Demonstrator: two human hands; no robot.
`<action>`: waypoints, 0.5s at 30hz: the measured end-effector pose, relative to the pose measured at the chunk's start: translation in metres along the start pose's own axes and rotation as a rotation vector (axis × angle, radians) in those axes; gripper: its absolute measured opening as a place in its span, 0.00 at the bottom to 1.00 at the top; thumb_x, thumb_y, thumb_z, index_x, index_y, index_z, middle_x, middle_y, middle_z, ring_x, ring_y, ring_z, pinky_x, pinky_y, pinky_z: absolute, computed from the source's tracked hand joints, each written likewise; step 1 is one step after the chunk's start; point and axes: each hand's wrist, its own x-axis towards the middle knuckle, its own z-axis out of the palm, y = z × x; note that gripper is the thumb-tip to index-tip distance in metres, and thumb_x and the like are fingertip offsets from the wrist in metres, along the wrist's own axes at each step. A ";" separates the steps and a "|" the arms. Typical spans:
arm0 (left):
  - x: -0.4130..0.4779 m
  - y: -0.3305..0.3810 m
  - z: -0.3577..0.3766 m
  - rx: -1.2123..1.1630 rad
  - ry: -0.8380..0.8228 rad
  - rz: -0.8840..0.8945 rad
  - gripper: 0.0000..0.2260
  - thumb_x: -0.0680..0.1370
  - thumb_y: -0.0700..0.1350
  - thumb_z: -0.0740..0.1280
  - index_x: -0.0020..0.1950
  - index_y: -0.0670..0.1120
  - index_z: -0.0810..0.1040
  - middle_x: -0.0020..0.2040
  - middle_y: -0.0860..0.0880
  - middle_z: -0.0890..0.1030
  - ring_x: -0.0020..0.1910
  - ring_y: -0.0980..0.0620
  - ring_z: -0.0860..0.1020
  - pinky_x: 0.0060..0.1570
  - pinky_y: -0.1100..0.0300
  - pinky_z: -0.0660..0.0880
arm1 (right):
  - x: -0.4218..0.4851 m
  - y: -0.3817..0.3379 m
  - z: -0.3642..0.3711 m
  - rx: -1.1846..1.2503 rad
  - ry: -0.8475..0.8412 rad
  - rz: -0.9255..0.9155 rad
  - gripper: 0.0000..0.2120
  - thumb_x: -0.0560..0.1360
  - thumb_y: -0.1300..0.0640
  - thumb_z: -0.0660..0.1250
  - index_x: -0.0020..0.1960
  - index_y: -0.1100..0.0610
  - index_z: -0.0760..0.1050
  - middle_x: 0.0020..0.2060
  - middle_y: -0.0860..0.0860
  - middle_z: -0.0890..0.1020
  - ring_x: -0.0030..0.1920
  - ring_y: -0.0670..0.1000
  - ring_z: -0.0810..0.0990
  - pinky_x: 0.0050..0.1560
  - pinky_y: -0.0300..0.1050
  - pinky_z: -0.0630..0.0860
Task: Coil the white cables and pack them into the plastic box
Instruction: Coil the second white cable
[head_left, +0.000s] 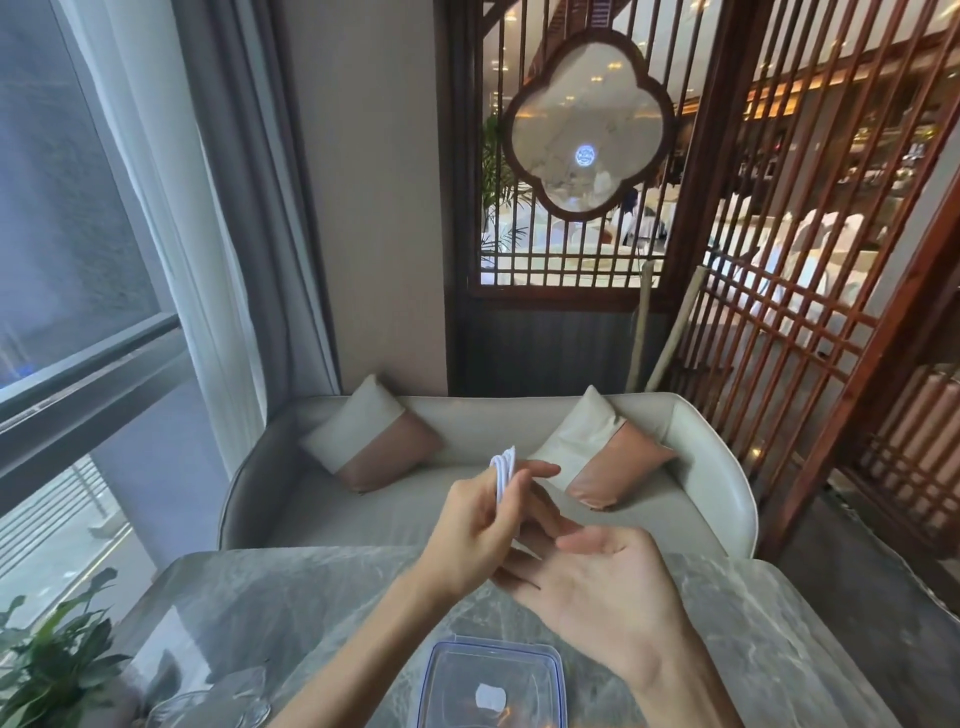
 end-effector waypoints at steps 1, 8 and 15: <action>0.000 -0.002 -0.001 0.031 0.050 0.040 0.27 0.85 0.53 0.51 0.35 0.49 0.83 0.36 0.58 0.85 0.56 0.59 0.82 0.51 0.68 0.75 | 0.001 0.002 0.002 0.024 -0.006 0.010 0.30 0.70 0.65 0.49 0.72 0.64 0.67 0.70 0.60 0.66 0.75 0.61 0.60 0.79 0.54 0.45; 0.017 -0.002 -0.007 -0.086 0.426 0.030 0.25 0.84 0.54 0.55 0.30 0.57 0.80 0.18 0.50 0.73 0.27 0.45 0.80 0.37 0.72 0.74 | 0.017 0.014 0.009 -0.018 -0.097 0.055 0.31 0.73 0.61 0.50 0.76 0.62 0.63 0.74 0.58 0.63 0.75 0.55 0.59 0.79 0.52 0.43; 0.032 0.002 -0.033 -0.887 0.305 -0.456 0.18 0.79 0.47 0.59 0.32 0.41 0.77 0.14 0.53 0.59 0.14 0.56 0.56 0.17 0.67 0.57 | 0.017 -0.004 0.008 -0.990 0.205 -0.291 0.16 0.77 0.53 0.61 0.61 0.46 0.82 0.58 0.49 0.85 0.63 0.50 0.82 0.61 0.47 0.74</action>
